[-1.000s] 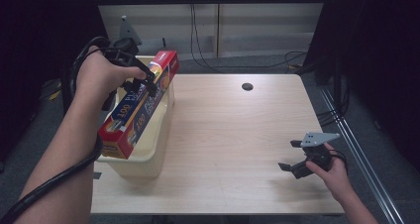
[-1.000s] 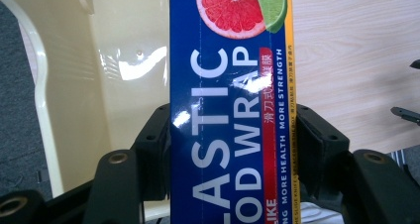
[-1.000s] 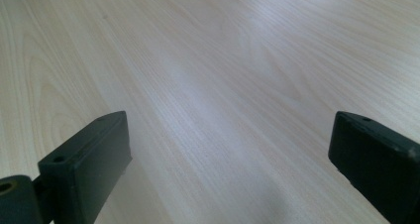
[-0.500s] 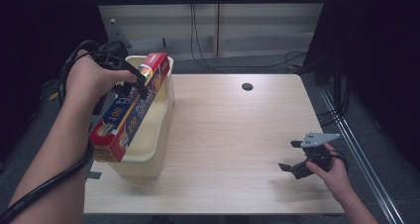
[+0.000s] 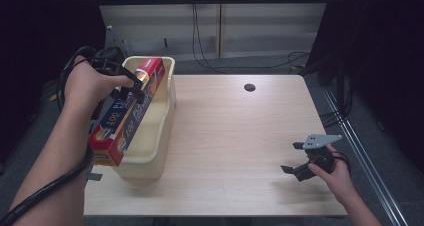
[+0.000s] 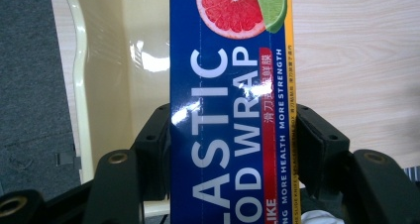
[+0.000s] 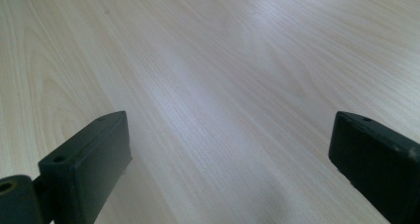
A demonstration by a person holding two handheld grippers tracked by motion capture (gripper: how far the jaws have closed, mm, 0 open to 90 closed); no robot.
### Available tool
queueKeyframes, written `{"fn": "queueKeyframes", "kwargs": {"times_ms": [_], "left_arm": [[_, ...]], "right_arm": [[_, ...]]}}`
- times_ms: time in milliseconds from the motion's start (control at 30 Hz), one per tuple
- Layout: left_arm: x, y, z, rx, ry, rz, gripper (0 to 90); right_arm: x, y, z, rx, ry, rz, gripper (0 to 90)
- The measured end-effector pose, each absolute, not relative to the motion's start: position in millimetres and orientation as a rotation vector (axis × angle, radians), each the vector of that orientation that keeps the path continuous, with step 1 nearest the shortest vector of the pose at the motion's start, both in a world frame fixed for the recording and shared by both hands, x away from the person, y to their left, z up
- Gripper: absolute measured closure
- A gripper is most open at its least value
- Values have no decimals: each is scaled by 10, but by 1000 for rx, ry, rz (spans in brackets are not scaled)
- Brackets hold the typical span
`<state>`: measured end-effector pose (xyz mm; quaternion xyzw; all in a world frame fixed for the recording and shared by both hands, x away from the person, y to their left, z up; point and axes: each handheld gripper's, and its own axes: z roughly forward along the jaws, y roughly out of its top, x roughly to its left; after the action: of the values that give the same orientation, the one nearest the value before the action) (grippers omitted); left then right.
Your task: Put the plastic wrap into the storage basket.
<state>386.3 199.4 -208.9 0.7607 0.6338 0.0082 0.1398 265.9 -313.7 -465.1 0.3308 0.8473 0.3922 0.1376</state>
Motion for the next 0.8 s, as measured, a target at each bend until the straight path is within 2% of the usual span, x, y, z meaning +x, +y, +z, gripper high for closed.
{"fn": "queueKeyframes", "kwargs": {"times_ms": [800], "left_arm": [[3904,2046,-2413,2196,1882,-12,413]], "right_arm": [[2654,-3138,-4646,956,2447,1136,26]]}}
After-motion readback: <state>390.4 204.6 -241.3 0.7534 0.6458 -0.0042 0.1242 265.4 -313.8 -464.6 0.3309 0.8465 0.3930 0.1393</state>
